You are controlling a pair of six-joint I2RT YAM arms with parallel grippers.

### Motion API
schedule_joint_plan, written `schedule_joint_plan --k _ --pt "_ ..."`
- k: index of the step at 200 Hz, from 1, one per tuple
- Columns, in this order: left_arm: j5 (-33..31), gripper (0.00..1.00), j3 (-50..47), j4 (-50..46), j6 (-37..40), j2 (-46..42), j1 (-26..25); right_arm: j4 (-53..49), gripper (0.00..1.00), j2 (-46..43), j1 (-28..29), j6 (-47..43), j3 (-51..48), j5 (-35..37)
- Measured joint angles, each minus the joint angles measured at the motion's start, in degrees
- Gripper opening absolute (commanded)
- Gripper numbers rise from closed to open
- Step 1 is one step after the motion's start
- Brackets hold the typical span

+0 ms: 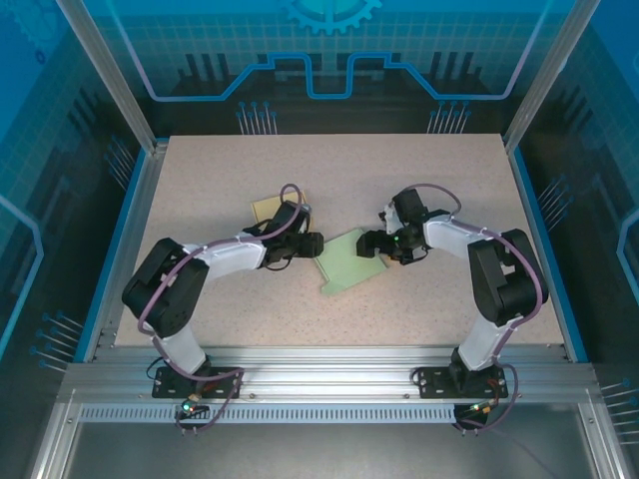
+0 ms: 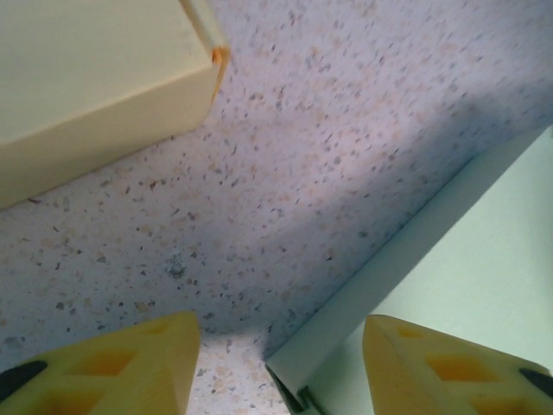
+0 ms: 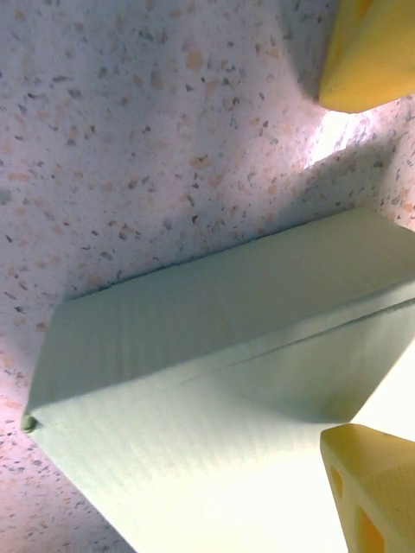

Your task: Fold the paper box

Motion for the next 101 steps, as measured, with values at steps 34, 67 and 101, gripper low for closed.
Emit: schedule_joint_plan --k 34,67,101 --pt "0.0 0.43 1.2 -2.1 0.1 0.9 0.0 2.1 0.94 0.0 -1.2 0.8 -0.7 -4.3" --pt "0.7 0.3 1.1 -2.0 0.0 0.9 0.5 4.9 0.93 0.5 -3.3 2.0 -2.0 -9.4" --pt "3.1 0.3 0.0 -0.5 -0.1 0.9 2.6 9.9 0.9 2.4 -5.4 4.7 -3.0 -15.8"
